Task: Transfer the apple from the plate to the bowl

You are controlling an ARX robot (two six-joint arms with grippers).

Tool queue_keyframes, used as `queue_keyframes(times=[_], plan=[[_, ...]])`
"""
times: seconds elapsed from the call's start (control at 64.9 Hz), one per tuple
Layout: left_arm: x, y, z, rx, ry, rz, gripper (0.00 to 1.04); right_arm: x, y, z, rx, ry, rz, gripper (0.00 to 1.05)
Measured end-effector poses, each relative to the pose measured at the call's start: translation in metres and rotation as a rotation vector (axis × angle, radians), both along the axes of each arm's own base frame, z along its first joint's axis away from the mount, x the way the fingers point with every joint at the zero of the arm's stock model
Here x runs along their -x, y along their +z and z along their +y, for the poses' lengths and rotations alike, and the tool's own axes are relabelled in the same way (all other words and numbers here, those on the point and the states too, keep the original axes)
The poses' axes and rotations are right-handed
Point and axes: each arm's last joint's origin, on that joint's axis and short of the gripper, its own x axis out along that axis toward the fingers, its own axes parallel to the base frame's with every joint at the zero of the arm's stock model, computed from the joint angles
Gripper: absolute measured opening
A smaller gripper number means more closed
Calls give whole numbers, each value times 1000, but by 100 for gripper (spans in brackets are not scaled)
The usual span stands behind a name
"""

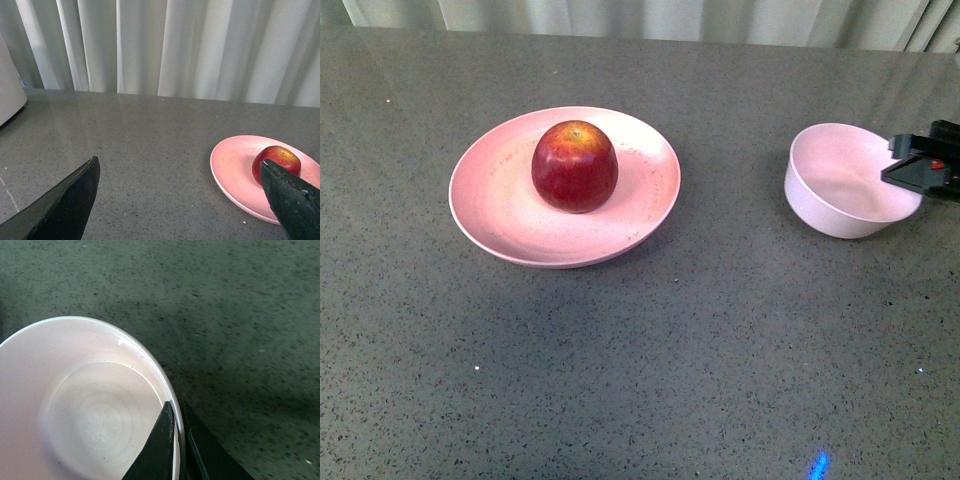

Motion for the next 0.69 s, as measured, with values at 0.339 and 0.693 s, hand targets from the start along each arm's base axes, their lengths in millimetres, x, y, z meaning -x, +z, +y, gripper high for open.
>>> queue_keyframes(times=[0.339, 0.693], plan=[[0, 0, 0, 0, 0, 0, 96, -16, -9, 36, 13, 42, 28, 2], [0, 0, 0, 0, 0, 0, 96, -18, -11, 49, 15, 72, 33, 16]])
